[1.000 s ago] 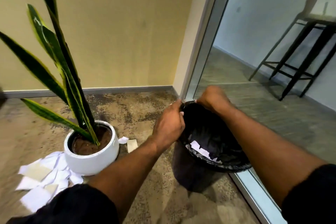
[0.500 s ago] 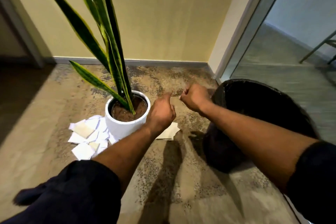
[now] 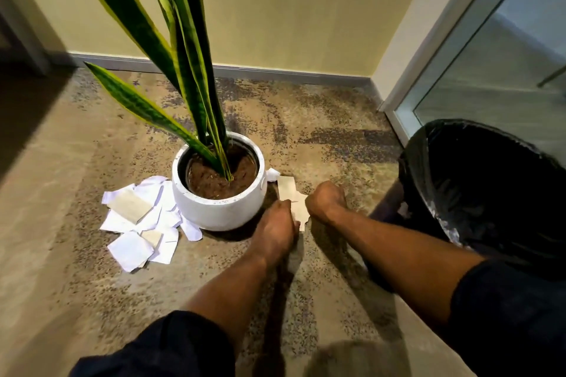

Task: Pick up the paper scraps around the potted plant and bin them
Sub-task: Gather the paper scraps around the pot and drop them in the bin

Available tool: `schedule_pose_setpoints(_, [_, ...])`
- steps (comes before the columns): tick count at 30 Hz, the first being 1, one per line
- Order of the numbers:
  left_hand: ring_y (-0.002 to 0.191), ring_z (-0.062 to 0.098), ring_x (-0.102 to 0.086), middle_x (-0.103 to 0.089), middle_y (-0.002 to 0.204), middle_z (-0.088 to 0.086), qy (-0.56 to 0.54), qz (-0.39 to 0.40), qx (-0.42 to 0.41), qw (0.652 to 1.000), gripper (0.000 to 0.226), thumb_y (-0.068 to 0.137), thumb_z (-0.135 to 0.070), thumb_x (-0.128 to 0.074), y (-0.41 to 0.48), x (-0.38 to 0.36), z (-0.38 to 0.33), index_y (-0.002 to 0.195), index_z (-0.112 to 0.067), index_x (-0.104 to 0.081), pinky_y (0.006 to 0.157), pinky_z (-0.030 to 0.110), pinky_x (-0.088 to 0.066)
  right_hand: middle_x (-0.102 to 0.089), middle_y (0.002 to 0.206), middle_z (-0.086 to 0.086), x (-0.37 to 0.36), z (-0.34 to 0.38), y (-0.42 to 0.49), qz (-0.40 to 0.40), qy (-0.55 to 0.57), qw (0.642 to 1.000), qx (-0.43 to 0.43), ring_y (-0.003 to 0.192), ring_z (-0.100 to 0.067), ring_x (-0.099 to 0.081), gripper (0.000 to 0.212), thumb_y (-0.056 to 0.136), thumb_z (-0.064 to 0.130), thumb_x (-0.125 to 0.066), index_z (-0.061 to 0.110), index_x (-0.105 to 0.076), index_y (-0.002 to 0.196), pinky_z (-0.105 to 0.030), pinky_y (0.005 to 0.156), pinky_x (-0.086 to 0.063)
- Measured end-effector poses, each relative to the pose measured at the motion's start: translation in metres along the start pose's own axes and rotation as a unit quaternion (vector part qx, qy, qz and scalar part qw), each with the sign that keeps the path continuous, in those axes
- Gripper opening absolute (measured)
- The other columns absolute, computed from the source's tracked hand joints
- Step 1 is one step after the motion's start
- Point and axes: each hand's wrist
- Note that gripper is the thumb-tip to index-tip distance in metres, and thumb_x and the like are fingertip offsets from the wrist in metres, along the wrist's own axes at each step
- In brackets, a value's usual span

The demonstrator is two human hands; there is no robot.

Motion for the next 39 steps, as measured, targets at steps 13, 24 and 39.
schedule_pose_setpoints(13, [0.115, 0.028, -0.058, -0.057, 0.131, 0.011, 0.095, -0.023, 0.084, 0.992, 0.063, 0.093, -0.046, -0.055, 0.016, -0.038, 0.032, 0.141, -0.011, -0.038, 0.092, 0.037, -0.048, -0.050, 0.129, -0.017, -0.050, -0.004, 0.051, 0.006, -0.024, 0.999, -0.020, 0.115, -0.035, -0.054, 0.042, 0.087, 0.021, -0.061, 0.009, -0.049, 0.126, -0.035, 0.087, -0.047])
schedule_pose_setpoints(24, [0.097, 0.026, -0.063, -0.058, 0.113, 0.006, 0.127, -0.035, 0.086, 0.988, 0.055, 0.086, -0.050, -0.064, 0.013, -0.042, 0.030, 0.123, -0.013, -0.046, 0.078, 0.037, -0.053, -0.046, 0.130, -0.016, -0.055, -0.014, 0.073, 0.032, -0.045, 0.998, -0.015, 0.113, -0.032, -0.053, 0.062, 0.076, 0.035, -0.079, 0.010, -0.050, 0.124, -0.032, 0.080, -0.044])
schedule_pose_setpoints(39, [0.118, 0.030, -0.054, -0.049, 0.132, 0.009, 0.130, 0.044, 0.102, 0.985, 0.064, 0.086, -0.040, -0.069, 0.025, -0.030, 0.016, 0.137, -0.014, -0.039, 0.091, 0.041, -0.050, -0.062, 0.128, -0.013, -0.045, -0.026, 0.060, 0.076, 0.033, 0.997, 0.004, 0.110, -0.028, -0.062, 0.045, 0.086, 0.014, -0.067, 0.008, -0.057, 0.130, -0.023, 0.081, -0.045])
Point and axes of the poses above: each hand's wrist, its own y-axis towards the middle knuckle, its own x-axis out of the back of the hand, z = x × y
